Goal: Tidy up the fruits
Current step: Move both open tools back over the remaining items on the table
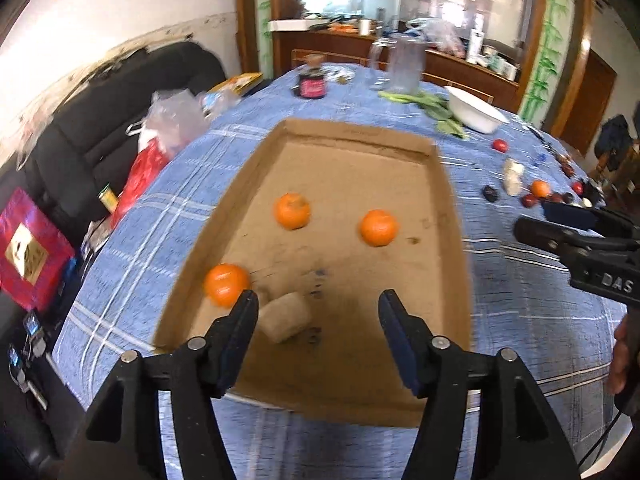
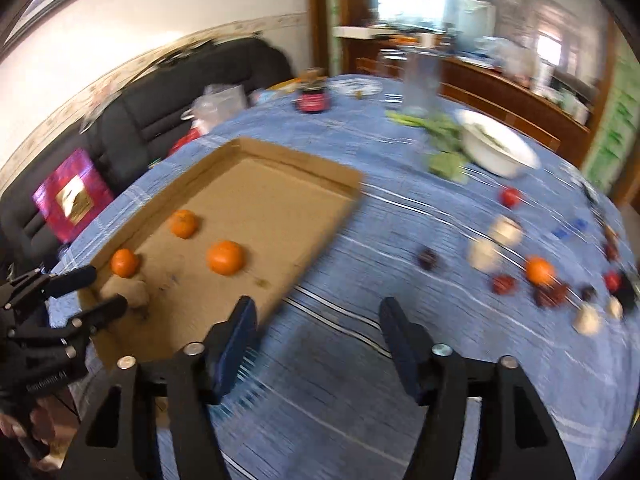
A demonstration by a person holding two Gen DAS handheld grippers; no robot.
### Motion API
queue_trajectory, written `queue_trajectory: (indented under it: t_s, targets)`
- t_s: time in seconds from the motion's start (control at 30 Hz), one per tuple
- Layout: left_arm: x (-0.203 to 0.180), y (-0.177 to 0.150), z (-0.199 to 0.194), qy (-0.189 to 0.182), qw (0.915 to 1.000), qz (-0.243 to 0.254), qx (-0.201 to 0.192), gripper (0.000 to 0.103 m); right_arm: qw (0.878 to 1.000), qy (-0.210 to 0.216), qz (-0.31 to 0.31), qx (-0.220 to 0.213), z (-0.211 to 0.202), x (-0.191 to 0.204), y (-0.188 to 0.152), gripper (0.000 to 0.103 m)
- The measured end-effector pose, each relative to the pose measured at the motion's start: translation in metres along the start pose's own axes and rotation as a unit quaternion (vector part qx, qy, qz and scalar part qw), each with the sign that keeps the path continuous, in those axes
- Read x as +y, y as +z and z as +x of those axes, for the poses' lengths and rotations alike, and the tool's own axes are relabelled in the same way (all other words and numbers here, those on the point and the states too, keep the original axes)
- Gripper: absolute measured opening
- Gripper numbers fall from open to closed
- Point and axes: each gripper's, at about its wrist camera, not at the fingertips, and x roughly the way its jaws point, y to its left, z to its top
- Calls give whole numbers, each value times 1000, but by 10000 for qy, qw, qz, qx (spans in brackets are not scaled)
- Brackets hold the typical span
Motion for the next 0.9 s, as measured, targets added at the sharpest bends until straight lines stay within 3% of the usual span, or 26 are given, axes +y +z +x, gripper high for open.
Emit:
queue_trajectory:
  t_s: [0.2, 0.4, 0.53, 0.7, 0.9]
  targets:
    - [-64, 18, 12, -494, 9977, 469, 29, 72, 9949, -690, 737, -81, -44, -66, -43, 73]
    - [-157, 29, 29, -967, 9882, 1175, 144, 80, 9814, -1398, 1308, -116, -88, -125, -87, 74]
    - [-216, 28, 32, -1168, 9787, 1679, 148, 80, 9697, -1734, 1716, -125, -113, -162, -114, 81]
    - [-256, 26, 30, -1311, 9715, 1971, 90, 80, 9589, -1864, 2134, -131, -129, -198, -136, 81]
    - [-258, 32, 38, -976, 9758, 1955, 68, 80, 9596, -1773, 2176, -205, -122, -227, -131, 81]
